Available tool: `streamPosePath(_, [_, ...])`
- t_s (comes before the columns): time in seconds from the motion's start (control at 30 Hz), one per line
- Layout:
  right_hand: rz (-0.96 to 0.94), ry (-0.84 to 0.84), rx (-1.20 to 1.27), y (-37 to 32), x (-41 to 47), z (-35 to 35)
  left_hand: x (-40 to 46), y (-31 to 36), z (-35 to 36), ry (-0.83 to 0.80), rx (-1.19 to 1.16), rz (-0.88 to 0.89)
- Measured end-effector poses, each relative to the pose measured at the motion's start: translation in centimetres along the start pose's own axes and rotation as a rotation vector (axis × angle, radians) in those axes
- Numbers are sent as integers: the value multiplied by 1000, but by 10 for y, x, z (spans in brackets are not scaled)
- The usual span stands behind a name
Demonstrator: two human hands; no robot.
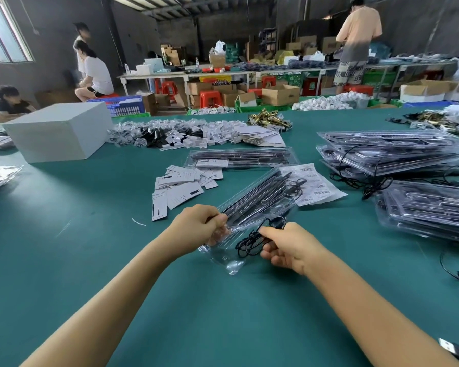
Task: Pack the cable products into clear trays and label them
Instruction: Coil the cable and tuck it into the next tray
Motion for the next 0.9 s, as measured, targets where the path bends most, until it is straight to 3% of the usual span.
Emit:
streamPosePath(0.3, [-150, 85, 54, -9, -8, -2, -1, 0, 1, 9, 13, 16])
streamPosePath(0.6, [-20, -175, 218, -13, -19, 15, -4, 1, -1, 54, 30, 14])
streamPosePath(0.7, [-51, -217, 144, -16, -16, 11, -4, -1, 0, 55, -12, 11])
streamPosePath(0.9, [-213, -75, 115, -18, -7, -3, -4, -8, 1, 61, -78, 0])
Point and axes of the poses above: each hand's wrist, its own x-axis towards the middle knuckle, its own z-axis out of the palm, y = z × x, the point moved 9 cm from there along x, towards the middle knuckle, and after that the axes turned 13 degrees about z, right-handed, at the moved point
